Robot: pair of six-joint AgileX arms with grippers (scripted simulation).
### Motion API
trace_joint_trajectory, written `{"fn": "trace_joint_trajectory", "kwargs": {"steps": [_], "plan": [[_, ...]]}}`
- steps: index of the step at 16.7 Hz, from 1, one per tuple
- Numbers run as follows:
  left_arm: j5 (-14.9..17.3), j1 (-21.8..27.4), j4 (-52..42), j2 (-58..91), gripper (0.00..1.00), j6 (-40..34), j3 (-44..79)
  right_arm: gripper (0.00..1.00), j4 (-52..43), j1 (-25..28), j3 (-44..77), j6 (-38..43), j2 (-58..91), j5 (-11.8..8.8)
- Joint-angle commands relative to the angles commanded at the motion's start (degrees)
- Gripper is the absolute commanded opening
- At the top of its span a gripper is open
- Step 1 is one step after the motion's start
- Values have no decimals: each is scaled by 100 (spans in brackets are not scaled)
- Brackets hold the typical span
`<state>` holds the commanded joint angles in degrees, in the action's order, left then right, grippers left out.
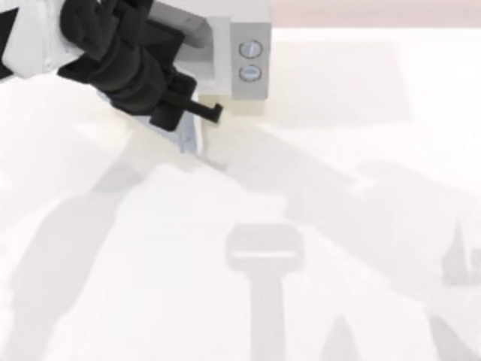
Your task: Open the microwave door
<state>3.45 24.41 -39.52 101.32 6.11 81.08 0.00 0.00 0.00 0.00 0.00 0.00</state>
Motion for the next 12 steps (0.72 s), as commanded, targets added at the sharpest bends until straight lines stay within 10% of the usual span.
{"fn": "trace_joint_trajectory", "kwargs": {"steps": [12], "plan": [[333, -210, -25, -219, 0, 577, -265, 100, 0, 0, 0, 0, 0, 0]]}}
